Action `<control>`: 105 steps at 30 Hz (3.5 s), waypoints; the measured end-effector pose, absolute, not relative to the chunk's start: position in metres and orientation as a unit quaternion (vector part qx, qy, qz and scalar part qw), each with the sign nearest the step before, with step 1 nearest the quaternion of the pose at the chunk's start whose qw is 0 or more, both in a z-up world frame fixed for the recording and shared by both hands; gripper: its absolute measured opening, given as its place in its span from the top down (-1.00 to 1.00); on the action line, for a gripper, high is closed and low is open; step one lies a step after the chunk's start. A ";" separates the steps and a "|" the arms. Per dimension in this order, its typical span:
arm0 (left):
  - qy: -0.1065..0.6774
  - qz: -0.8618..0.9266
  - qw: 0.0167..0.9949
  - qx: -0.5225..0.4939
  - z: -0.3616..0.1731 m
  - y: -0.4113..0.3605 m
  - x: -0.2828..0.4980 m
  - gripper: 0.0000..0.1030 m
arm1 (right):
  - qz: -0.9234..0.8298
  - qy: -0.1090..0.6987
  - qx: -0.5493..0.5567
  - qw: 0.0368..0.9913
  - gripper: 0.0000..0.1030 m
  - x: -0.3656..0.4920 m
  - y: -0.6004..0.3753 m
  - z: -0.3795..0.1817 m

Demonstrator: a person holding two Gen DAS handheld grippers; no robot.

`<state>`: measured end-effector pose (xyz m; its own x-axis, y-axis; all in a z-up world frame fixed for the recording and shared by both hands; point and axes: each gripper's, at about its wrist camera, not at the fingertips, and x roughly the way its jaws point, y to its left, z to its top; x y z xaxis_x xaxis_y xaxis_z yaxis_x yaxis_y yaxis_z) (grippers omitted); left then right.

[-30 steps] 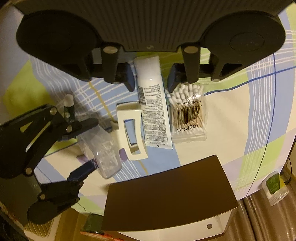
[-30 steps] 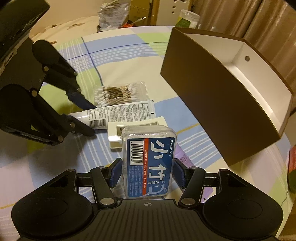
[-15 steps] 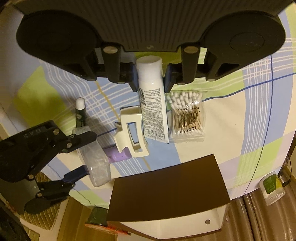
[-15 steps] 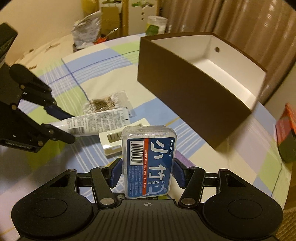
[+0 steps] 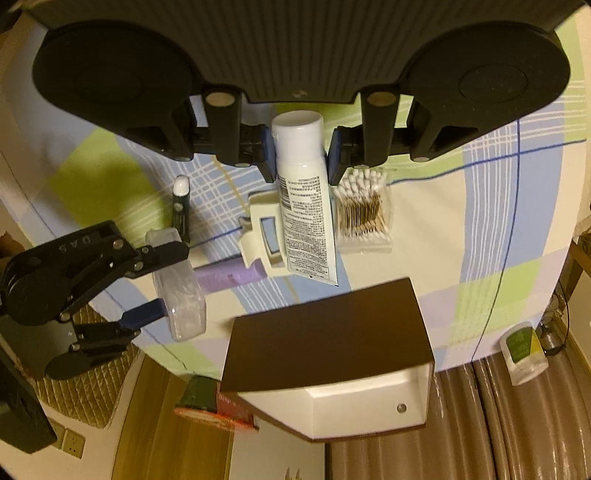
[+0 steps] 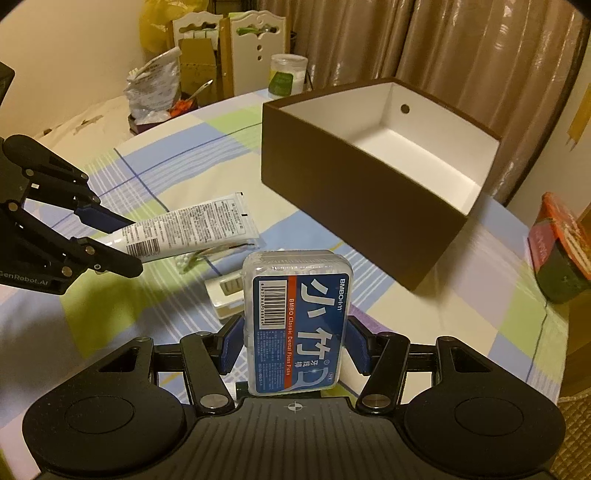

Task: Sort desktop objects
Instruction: 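Lift and carry the floss box and white tube with both grippers over the box, then open both grippers to drop the white tube and floss box into the box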

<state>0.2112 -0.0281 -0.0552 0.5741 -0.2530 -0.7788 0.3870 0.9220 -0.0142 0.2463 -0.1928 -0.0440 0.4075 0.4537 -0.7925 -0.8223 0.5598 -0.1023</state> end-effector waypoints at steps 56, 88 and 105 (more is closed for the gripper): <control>0.318 -0.177 0.928 0.078 0.016 -0.037 0.414 0.53 | 0.305 0.354 -0.172 0.867 -0.11 0.440 -0.136 0.028; 0.371 -0.171 0.909 0.076 -0.040 -0.043 0.485 0.52 | 0.297 0.419 -0.211 0.832 -0.11 0.494 -0.113 -0.044; 0.361 -0.159 0.916 0.071 -0.031 -0.034 0.478 0.52 | 0.306 0.413 -0.239 0.824 -0.12 0.489 -0.098 -0.050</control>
<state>0.4784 -0.0343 -0.0306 0.6885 -0.2407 -0.6841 0.3434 0.9391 0.0151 0.4888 -0.0976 -0.0503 0.4716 0.3060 -0.8270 -0.7010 0.6991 -0.1411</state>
